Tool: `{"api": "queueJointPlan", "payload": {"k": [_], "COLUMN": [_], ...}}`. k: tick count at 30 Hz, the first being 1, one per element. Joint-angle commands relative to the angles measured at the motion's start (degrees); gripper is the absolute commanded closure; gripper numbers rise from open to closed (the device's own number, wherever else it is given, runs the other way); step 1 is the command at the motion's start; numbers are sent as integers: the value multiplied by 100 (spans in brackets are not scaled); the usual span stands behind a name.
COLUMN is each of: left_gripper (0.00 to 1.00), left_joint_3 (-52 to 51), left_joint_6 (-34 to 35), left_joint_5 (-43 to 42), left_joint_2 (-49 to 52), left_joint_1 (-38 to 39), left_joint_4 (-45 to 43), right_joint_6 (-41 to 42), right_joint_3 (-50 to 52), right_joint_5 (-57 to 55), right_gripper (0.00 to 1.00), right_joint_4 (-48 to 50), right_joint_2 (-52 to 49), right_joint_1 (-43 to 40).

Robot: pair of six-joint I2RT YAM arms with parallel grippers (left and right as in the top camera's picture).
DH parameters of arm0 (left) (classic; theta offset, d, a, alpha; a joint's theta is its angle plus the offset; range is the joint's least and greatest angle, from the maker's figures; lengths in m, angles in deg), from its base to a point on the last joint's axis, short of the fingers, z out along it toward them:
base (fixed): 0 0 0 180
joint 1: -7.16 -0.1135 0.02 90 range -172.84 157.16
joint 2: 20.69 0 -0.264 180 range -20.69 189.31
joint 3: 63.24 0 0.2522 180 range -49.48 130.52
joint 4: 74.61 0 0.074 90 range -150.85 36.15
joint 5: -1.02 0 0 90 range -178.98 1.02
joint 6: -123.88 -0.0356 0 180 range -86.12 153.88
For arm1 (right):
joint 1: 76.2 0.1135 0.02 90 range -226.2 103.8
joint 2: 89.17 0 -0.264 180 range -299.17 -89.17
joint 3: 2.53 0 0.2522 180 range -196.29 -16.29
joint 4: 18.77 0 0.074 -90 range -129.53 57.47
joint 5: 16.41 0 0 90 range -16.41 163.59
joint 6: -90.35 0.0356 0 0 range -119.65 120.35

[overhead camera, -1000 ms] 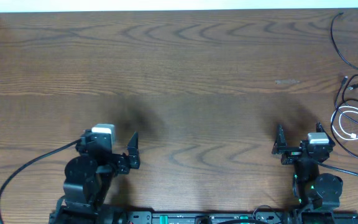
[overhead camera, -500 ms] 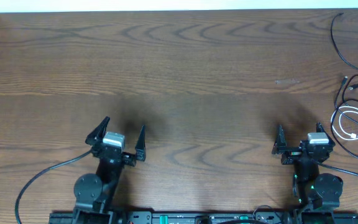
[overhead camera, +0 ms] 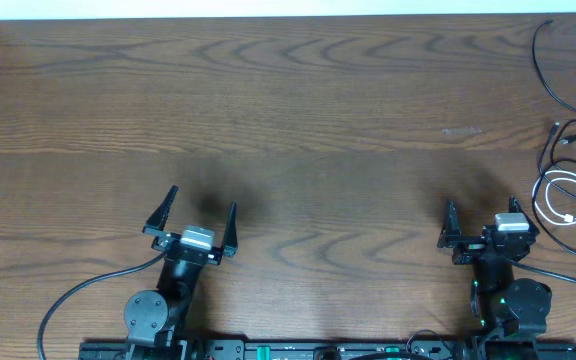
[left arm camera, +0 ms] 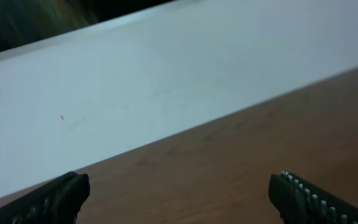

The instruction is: Untangle cables

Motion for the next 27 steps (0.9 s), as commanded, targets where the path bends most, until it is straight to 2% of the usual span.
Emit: {"api": "queueJointPlan", "payload": {"k": [1,4,11,14,17,21,27], "left_gripper": [2,2,2,2,2,2,2], "left_joint_3": [-13,-13,-13,-13,-13,-13,-13], "left_joint_6": [-573,-551,160,352,861,1014,1659], "left_joint_5": [-306,-487,-348,-227,0,83,269], "left_joint_2": [-55,-55,-55,-55,-55,-55,-55], "left_joint_1": [-195,-409,-494,-494,-494,-487,-483], "left_joint_4": [212,568,1394,1401,1408,1432,1447], "right_joint_6": [-66,-66,-66,-66,-66,-66,-66], "right_joint_3": [9,9,9,9,9,9,9], "right_joint_5": [-48,-48,-48,-48,-48,-48,-48], "right_gripper": [1,1,1,1,1,1,1], "right_joint_4": [-28,-28,-28,-28,-28,-28,-28], "right_joint_2": [35,35,33,31,33,31,31], "right_joint_1": [-63,-63,-63,-63,-63,-63,-63]}}
